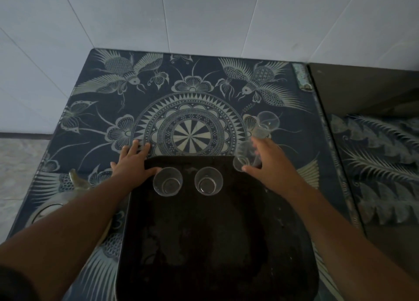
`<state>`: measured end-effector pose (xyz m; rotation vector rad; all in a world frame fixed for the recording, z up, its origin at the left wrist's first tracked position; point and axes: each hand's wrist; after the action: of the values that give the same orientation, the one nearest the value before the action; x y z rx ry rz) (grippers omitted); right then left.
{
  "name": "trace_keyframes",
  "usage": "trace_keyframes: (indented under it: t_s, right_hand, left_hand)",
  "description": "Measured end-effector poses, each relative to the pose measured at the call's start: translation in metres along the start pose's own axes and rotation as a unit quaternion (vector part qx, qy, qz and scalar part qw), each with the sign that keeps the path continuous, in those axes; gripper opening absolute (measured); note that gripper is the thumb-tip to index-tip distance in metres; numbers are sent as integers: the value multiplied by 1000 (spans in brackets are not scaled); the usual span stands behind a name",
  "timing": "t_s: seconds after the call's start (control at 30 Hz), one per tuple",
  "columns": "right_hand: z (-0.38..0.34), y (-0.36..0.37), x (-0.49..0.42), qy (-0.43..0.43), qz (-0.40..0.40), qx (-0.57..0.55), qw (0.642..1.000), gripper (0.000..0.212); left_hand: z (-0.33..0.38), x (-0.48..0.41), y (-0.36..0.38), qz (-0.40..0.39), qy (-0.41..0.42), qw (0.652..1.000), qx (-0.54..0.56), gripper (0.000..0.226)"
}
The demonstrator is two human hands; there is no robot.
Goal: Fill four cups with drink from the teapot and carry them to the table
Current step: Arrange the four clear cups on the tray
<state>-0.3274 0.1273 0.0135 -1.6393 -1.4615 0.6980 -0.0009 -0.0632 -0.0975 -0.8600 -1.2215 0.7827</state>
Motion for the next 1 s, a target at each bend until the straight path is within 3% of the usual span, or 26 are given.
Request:
trace_keyframes:
  t_s: [0.4, 0.63, 0.83, 1.0]
  right_hand:
    - [11, 37, 45, -7, -19, 28, 999, 87]
    - [6, 29, 48, -19, -89, 33, 995, 114]
    - [13, -18, 7, -45, 22, 35, 998, 89]
    - [38, -50, -49, -22, 39, 22, 999, 83]
  left_hand:
    - [1, 5, -4, -2, 10, 1000, 10, 103]
    - [0, 4, -2, -3, 11, 1000, 9, 104]
    - [1, 2, -2, -3, 13, 1000, 6, 105]
    - [-2, 0, 5, 2, -3, 1000, 1, 105]
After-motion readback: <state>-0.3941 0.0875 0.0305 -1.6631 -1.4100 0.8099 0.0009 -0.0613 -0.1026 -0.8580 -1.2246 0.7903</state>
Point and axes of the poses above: each hand's wrist, its own x-axis away from the middle knuckle, its own y-axis out of the palm, z = x × y, and after that the axes turned 7 degrees about -y, right-handed
